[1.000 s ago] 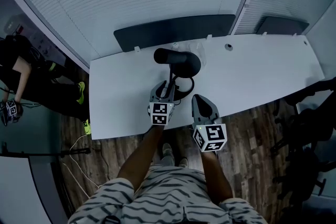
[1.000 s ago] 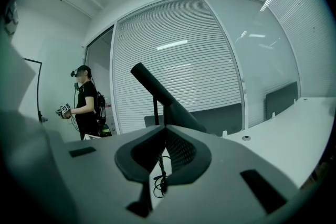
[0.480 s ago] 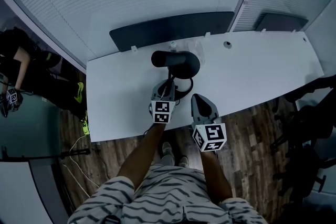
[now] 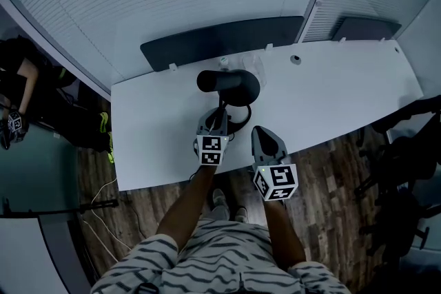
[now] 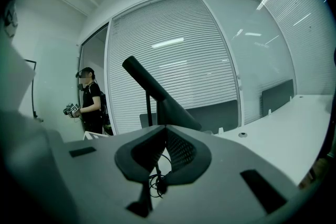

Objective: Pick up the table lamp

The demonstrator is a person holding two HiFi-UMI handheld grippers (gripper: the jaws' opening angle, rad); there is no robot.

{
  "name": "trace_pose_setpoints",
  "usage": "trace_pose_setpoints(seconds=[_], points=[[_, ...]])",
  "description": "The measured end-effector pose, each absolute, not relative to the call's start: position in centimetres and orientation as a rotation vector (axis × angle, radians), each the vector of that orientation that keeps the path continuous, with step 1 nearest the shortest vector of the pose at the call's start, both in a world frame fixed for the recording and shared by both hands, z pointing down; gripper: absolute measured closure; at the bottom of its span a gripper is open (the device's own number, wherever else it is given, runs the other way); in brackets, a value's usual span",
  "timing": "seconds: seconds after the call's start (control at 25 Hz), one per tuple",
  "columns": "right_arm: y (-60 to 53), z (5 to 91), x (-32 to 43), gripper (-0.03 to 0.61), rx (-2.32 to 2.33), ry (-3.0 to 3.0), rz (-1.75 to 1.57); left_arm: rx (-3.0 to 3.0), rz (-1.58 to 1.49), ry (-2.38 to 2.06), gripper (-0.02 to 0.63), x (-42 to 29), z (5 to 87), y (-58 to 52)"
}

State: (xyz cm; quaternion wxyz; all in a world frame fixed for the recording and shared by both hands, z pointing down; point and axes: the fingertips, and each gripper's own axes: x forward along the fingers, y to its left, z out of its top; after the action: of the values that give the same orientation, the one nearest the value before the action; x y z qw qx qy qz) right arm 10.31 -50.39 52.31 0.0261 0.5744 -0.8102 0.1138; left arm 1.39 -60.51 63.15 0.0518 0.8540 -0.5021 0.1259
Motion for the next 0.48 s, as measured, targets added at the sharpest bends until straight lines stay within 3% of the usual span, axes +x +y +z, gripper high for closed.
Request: trace_pose_setpoints(seconds=[0.48], points=[[-49.5, 51.7, 10.7, 0.568, 1.783, -2.525, 0.340, 2.654, 0.445, -1.562, 0.563, 1.4, 58.6, -60.9]])
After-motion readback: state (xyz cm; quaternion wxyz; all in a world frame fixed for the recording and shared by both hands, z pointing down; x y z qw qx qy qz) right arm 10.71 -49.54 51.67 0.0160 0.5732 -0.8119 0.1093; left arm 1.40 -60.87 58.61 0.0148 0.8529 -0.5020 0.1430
